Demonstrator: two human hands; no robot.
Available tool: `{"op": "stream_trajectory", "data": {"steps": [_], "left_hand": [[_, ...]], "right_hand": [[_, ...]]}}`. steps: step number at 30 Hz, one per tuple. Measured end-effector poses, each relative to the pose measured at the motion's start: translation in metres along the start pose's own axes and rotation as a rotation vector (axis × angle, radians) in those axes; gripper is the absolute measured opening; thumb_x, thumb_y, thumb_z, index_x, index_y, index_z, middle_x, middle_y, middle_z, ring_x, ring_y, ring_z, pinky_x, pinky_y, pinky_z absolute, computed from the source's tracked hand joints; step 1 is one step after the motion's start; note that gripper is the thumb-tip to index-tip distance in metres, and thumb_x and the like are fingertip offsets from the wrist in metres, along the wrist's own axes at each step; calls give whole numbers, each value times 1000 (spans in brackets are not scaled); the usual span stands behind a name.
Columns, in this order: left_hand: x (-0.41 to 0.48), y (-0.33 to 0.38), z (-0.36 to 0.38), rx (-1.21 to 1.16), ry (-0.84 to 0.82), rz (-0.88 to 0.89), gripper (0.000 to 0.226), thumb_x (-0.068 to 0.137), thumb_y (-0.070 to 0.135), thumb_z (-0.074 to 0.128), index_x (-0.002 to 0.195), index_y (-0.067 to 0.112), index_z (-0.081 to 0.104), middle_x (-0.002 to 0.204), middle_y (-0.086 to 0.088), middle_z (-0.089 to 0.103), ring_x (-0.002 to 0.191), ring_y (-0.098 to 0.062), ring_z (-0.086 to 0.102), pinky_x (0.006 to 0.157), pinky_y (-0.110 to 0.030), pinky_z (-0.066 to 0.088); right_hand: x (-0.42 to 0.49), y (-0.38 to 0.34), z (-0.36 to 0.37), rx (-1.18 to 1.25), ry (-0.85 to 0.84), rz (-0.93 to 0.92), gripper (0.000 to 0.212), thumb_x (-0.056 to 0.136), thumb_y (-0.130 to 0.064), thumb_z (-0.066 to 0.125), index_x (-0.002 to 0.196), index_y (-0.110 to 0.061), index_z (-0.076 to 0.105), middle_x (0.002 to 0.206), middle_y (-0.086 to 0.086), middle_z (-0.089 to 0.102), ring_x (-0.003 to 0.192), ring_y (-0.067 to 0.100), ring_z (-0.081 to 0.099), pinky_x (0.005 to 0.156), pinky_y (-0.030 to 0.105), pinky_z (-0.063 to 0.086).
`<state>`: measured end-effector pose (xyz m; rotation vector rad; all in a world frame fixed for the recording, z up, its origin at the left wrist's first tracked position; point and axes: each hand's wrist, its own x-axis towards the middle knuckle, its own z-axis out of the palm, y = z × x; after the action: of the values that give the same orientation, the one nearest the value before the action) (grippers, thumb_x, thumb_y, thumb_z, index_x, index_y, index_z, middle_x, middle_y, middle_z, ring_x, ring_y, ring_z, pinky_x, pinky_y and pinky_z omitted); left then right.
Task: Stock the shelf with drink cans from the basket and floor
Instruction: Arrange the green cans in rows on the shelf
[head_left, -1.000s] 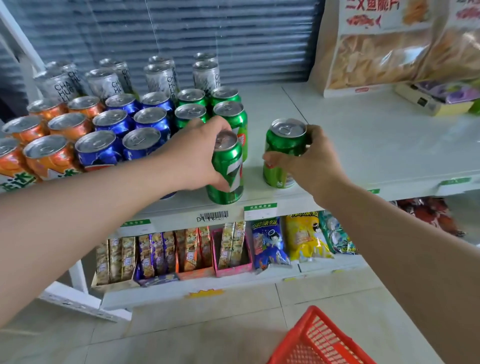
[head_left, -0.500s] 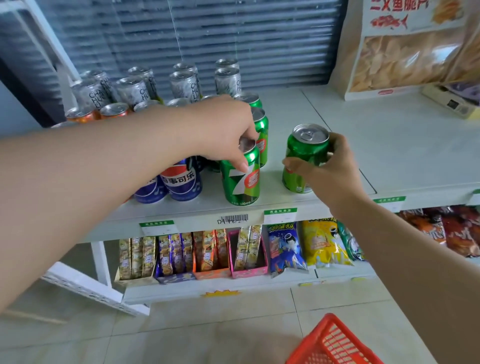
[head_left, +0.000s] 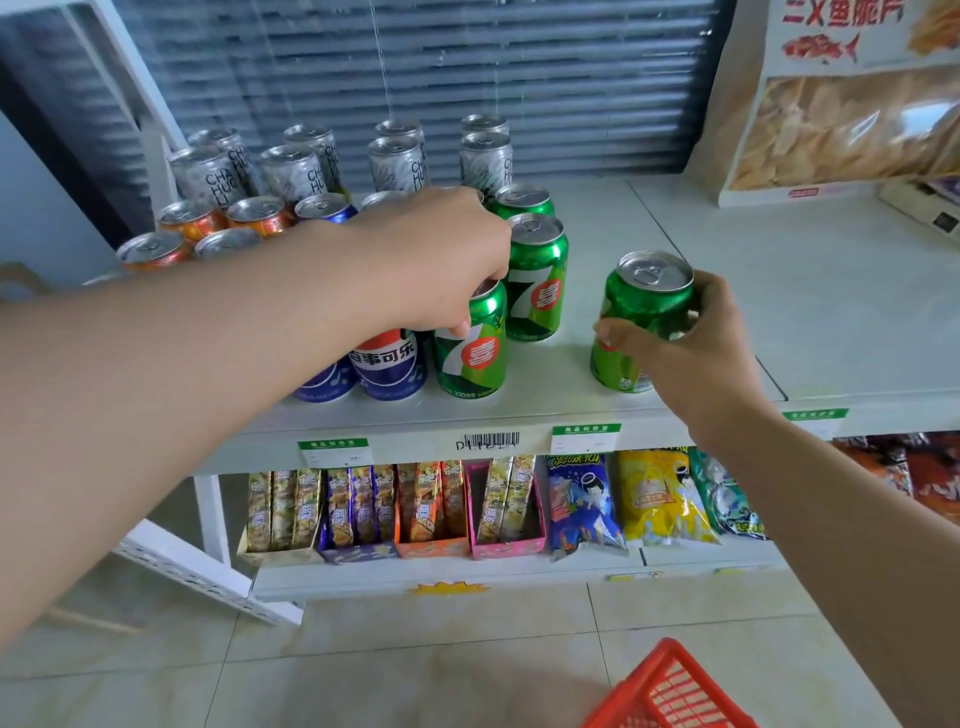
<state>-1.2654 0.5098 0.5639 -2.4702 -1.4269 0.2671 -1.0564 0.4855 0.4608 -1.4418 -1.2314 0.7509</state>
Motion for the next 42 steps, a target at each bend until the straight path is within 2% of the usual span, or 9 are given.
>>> {"op": "stream_trajectory", "data": {"steps": [2, 5, 9, 18, 23, 33, 38, 40, 42], "left_hand": [[-2, -3, 1, 7, 1, -14, 46, 73, 33, 77, 114, 17, 66, 70, 1, 40, 86, -30, 55, 64, -34, 47], [-5, -5, 2, 31, 8, -15, 41, 77, 32, 73, 114, 16, 65, 73, -2, 50, 81, -27, 52, 54, -27, 36], [-7, -5, 3, 22, 12, -34, 39, 80, 32, 71, 116, 16, 63, 65, 0, 40, 74, -23, 42, 45, -25, 20], [-12, -11, 9, -66, 8, -19, 37, 79, 32, 72, 111, 13, 67, 86, -9, 65, 88, -29, 57, 71, -35, 50], [-11, -11, 10, -70, 18, -6, 38, 78, 31, 73, 109, 10, 67, 104, -9, 70, 93, -30, 60, 78, -39, 53], [-13, -12, 9, -61, -8, -14, 39, 81, 34, 70, 116, 18, 64, 112, -3, 67, 98, -31, 54, 83, -41, 50], [-13, -11, 10, -35, 17, -14, 39, 81, 36, 70, 116, 19, 65, 108, -3, 67, 97, -30, 55, 74, -36, 49], [-14, -11, 10, -39, 20, -15, 39, 81, 35, 70, 116, 19, 65, 107, -4, 67, 95, -30, 55, 75, -37, 49], [-14, -12, 10, -57, 24, -23, 39, 81, 34, 71, 117, 19, 65, 104, -6, 67, 96, -30, 55, 73, -35, 48]], "right_hand": [[0, 1, 0, 6, 0, 1, 71, 69, -26, 85, 128, -22, 46, 98, -18, 54, 87, -6, 52, 72, 15, 43], [0, 1, 0, 10, -2, -2, 71, 70, -26, 85, 129, -22, 46, 104, -12, 56, 88, -6, 52, 71, 13, 42], [-1, 1, 1, 30, -1, 0, 71, 71, -23, 85, 129, -22, 45, 108, -8, 56, 87, -6, 52, 69, 13, 43], [-4, -3, 4, 47, -85, 24, 70, 69, -21, 86, 128, -24, 48, 106, -11, 60, 94, 0, 56, 68, 13, 44], [-9, -8, 25, 93, -228, 17, 67, 68, -19, 86, 124, -27, 50, 111, -7, 64, 103, 8, 60, 77, 19, 49], [-13, -11, 43, 157, -320, 45, 73, 72, -18, 84, 135, -23, 47, 115, -9, 64, 102, 3, 62, 87, 24, 55], [-14, -1, 26, -251, -348, 2, 89, 67, -38, 84, 143, -35, 37, 128, -3, 39, 111, 12, 48, 89, 28, 45], [-17, 3, 28, -273, -311, 18, 103, 57, -42, 88, 143, -33, 32, 124, -3, 38, 109, 13, 47, 89, 31, 47], [-16, 5, 35, -240, -237, -3, 96, 52, -43, 90, 130, -26, 37, 120, -3, 45, 106, 14, 49, 81, 24, 45]]}}
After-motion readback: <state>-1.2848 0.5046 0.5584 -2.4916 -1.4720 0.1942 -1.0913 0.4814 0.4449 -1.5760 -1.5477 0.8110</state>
